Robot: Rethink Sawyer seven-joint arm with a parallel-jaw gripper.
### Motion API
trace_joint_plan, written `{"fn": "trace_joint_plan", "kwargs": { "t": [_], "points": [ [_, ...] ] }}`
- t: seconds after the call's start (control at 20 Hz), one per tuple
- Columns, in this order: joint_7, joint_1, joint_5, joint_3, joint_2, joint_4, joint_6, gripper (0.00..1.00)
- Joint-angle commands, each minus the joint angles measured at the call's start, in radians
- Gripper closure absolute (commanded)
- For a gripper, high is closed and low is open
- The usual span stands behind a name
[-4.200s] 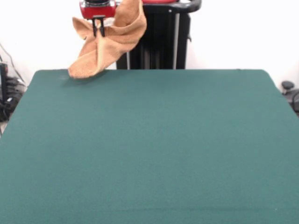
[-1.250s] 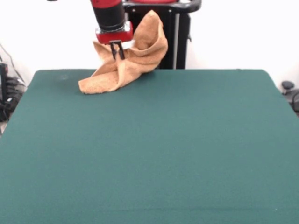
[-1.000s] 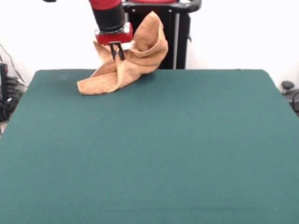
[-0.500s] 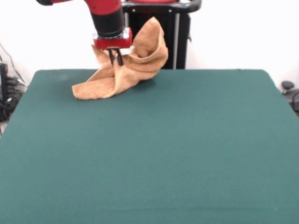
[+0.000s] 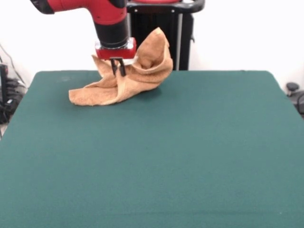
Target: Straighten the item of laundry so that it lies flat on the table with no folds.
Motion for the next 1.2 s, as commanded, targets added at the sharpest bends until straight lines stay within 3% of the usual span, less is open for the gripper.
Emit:
{"fn": "trace_joint_plan", "kwargs": {
  "t": [0.05,0.8,1.2],
  "points": [
    [-0.168,0.065,0.048,0.079,0.027,-0.171,0.093,1.0],
    [-0.21,0.141,0.102,0.071,0.049,-0.295,0.288,1.0],
    [-0.186,0.176,0.083,0.058,0.099,-0.362,0.304,1.0]
  ]
}}
